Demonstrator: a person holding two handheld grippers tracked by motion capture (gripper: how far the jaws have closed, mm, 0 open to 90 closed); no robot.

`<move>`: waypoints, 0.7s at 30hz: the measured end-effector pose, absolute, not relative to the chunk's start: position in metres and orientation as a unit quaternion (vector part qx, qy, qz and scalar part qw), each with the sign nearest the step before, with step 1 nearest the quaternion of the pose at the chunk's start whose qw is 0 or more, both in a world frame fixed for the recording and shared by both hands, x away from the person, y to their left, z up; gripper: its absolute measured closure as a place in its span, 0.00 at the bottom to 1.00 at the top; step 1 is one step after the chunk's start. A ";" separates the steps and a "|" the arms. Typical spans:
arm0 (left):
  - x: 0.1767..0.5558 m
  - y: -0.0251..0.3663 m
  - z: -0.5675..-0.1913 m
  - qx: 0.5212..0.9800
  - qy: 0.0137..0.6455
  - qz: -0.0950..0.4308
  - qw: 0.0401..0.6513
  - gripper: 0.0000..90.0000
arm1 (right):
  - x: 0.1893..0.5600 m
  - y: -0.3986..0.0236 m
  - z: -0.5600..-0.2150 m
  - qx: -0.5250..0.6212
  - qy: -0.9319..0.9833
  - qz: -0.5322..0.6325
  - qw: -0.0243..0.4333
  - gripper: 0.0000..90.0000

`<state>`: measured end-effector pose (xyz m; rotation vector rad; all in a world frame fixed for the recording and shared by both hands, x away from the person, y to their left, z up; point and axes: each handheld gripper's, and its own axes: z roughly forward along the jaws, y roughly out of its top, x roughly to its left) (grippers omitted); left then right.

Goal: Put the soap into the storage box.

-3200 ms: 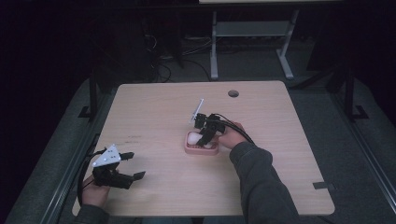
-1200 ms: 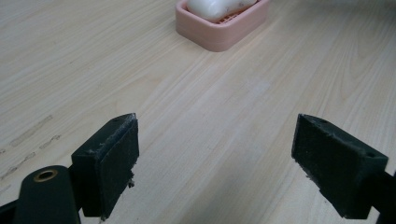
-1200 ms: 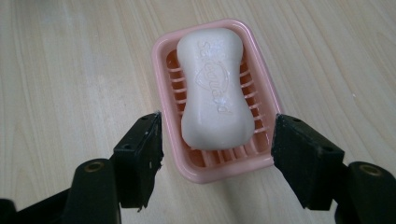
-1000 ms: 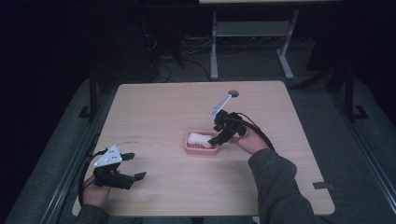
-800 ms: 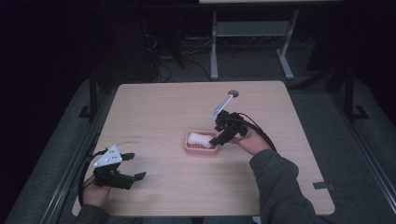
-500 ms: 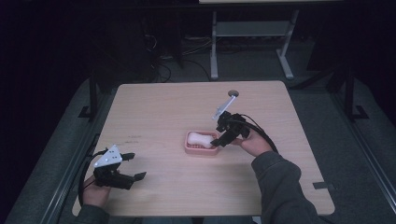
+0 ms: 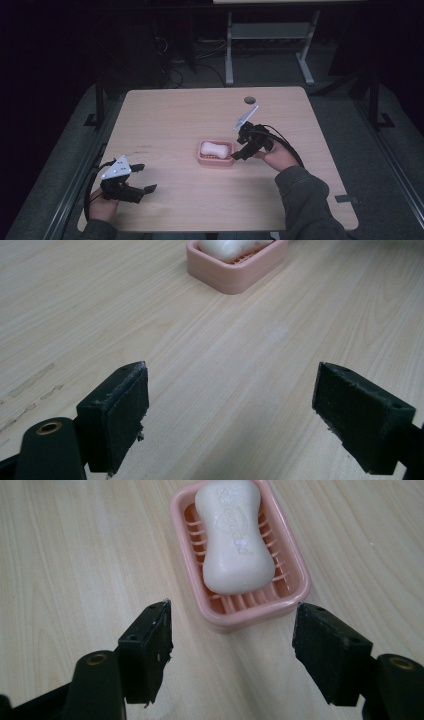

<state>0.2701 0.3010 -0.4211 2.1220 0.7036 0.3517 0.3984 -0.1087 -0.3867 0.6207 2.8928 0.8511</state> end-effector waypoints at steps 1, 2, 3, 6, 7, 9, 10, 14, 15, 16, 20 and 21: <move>0.270 0.301 -0.421 0.848 0.282 0.141 0.425 0.16 | 0.398 -0.109 -0.387 0.202 0.939 0.275 0.030 0.35; 0.270 0.301 -0.421 0.848 0.282 0.141 0.425 0.16 | 0.396 -0.110 -0.387 0.202 0.939 0.275 0.034 0.35; 0.270 0.301 -0.421 0.849 0.281 0.141 0.425 0.16 | 0.395 -0.111 -0.388 0.202 0.939 0.277 0.036 0.35; 0.270 0.301 -0.421 0.849 0.282 0.141 0.425 0.16 | 0.393 -0.116 -0.391 0.205 0.937 0.280 0.034 0.35; 0.270 0.301 -0.421 0.849 0.281 0.141 0.425 0.16 | 0.392 -0.117 -0.392 0.208 0.937 0.279 0.032 0.35; 0.270 0.301 -0.421 0.849 0.282 0.140 0.424 0.16 | 0.391 -0.120 -0.393 0.210 0.937 0.278 0.031 0.35; 0.270 0.301 -0.421 0.849 0.282 0.140 0.424 0.16 | 0.390 -0.122 -0.393 0.211 0.936 0.281 0.033 0.35; 0.270 0.300 -0.421 0.849 0.282 0.140 0.423 0.16 | 0.385 -0.129 -0.395 0.221 0.932 0.286 0.033 0.35; 0.270 0.300 -0.421 0.850 0.281 0.140 0.423 0.16 | 0.383 -0.131 -0.396 0.222 0.931 0.287 0.032 0.35; 0.270 0.300 -0.421 0.850 0.281 0.140 0.424 0.16 | 0.382 -0.133 -0.397 0.222 0.931 0.287 0.032 0.35; 0.270 0.300 -0.422 0.850 0.281 0.140 0.423 0.16 | 0.377 -0.139 -0.398 0.227 0.930 0.287 0.032 0.35; 0.270 0.300 -0.422 0.850 0.280 0.140 0.423 0.16 | 0.376 -0.140 -0.399 0.229 0.929 0.288 0.031 0.35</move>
